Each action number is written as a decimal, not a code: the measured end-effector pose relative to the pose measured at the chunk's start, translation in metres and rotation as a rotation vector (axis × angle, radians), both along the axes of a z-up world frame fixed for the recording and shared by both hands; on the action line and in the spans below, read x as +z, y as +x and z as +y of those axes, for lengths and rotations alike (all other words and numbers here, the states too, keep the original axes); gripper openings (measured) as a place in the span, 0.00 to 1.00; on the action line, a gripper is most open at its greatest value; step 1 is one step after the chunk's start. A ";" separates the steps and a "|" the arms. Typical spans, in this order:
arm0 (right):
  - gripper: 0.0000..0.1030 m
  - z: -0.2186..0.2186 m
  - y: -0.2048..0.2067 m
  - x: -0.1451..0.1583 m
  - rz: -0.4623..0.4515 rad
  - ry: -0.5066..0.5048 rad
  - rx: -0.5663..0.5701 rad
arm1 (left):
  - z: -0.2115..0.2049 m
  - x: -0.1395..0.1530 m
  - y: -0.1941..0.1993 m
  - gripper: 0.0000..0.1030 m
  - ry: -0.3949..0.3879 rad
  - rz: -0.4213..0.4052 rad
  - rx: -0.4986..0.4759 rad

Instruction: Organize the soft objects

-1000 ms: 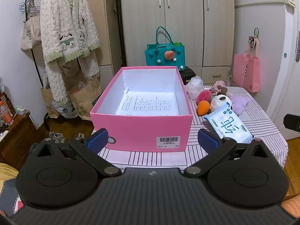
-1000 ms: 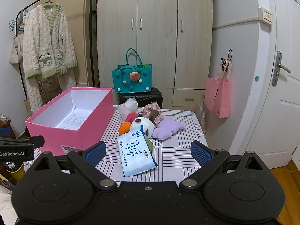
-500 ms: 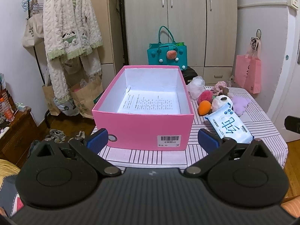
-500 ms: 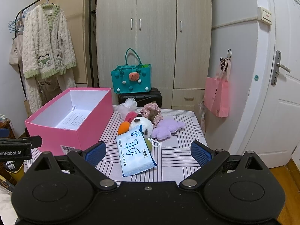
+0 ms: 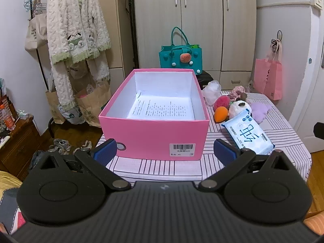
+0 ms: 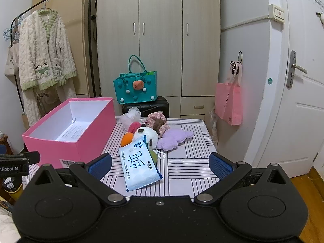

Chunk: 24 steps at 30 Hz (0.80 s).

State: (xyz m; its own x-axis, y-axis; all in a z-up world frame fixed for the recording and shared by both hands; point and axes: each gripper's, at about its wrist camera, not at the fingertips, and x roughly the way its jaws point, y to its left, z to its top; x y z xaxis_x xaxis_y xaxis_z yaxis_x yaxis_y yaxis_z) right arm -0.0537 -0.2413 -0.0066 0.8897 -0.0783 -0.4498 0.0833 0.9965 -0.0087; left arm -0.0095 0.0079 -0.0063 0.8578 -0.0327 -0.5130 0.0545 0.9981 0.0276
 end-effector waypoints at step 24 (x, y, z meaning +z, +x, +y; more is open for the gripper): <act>1.00 0.005 0.000 -0.004 0.006 -0.026 0.012 | -0.004 -0.005 -0.003 1.00 0.013 0.000 -0.007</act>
State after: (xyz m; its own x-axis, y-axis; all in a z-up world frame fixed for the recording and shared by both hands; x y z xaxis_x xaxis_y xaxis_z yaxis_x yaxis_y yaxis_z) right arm -0.0542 -0.2368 -0.0110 0.8881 -0.0790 -0.4529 0.0708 0.9969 -0.0349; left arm -0.0126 0.0034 -0.0111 0.8577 -0.0315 -0.5132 0.0611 0.9973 0.0408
